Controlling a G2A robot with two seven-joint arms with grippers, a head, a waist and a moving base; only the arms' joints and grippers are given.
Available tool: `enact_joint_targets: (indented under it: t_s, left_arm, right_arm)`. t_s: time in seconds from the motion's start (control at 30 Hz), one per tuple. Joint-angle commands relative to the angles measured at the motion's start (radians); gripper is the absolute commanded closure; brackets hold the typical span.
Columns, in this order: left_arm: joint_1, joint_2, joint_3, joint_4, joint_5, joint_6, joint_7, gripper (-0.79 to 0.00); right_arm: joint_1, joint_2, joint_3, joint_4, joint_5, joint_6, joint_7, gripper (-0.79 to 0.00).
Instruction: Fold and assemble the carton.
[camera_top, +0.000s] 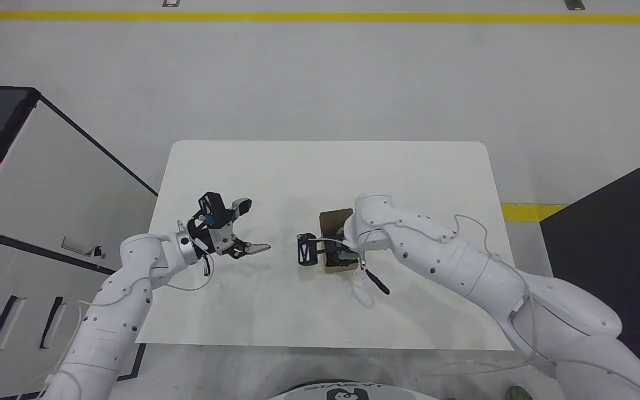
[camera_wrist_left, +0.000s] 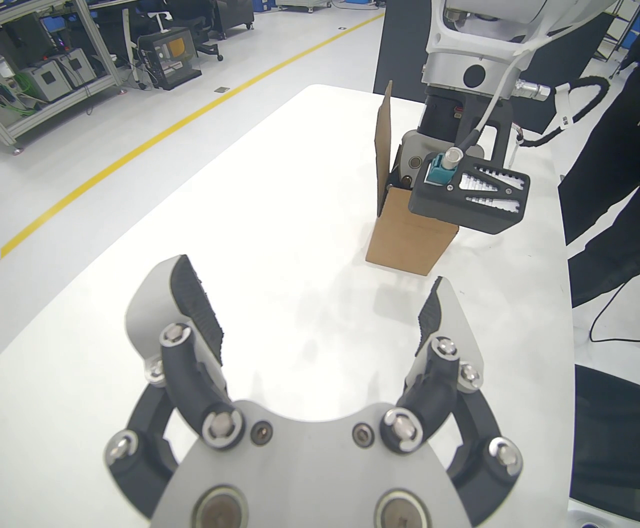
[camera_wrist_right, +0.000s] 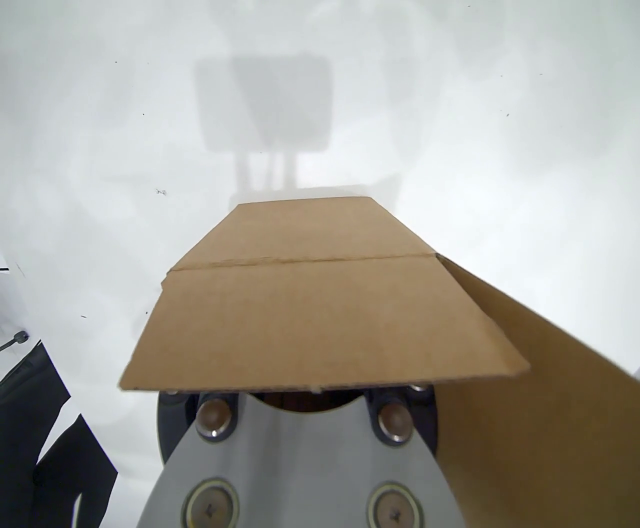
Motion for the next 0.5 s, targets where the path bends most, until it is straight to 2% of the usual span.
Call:
enact_joint_targets:
  t_s: [0.0, 0.23, 0.47]
  left_arm:
    - [0.000, 0.000, 0.000, 0.000, 0.000, 0.000, 0.000, -0.785]
    - [0.000, 0.000, 0.000, 0.000, 0.000, 0.000, 0.000, -0.785]
    - [0.000, 0.000, 0.000, 0.000, 0.000, 0.000, 0.000, -0.785]
  right_arm:
    - [0.002, -0.003, 0.001, 0.001, 0.001, -0.001, -0.001, 0.000]
    - [-0.003, 0.008, 0.030, -0.039, -0.002, 0.003, -0.001, 0.000]
    - [-0.037, 0.044, 0.092, -0.113, -0.004, 0.007, -0.009, 0.000]
